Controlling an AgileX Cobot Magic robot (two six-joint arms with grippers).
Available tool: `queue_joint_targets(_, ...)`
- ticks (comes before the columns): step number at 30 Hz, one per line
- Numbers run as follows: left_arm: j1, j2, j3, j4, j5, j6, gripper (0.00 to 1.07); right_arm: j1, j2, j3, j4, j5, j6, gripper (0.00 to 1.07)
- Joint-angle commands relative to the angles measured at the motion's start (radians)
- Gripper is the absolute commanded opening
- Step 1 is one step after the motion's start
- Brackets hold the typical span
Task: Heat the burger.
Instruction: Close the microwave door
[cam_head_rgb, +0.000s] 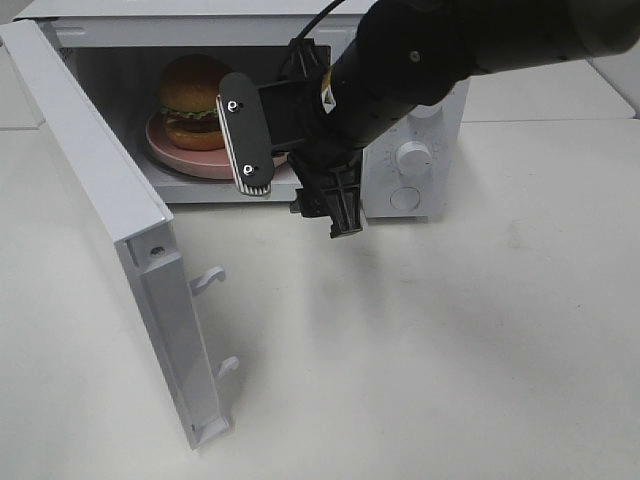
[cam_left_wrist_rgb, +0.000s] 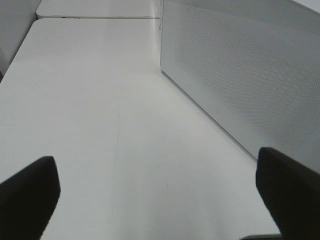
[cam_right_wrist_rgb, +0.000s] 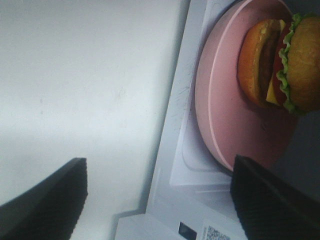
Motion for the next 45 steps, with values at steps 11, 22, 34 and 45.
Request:
queue_joint_targets(11,-0.006,-0.017,0.003,-0.003,-0.014,-0.002,1.0,-0.001,-0.251,0.217,-0.005,0.031,0.211,0.76)
queue_joint_targets(22,-0.006,-0.017,0.003,-0.003,-0.014,-0.002,1.0,-0.001,-0.488,0.381,0.006,0.218,0.729,0.76)
queue_joint_targets(34,-0.006,-0.017,0.003,-0.003,-0.014,-0.002,1.0,0.003,-0.676,0.409,0.015,0.572,1.062,0.76)
queue_joint_targets(45,-0.006,-0.017,0.003,-0.003,-0.014,-0.002,1.0,0.003,-0.909,0.409,0.031,0.808,1.064,0.76)
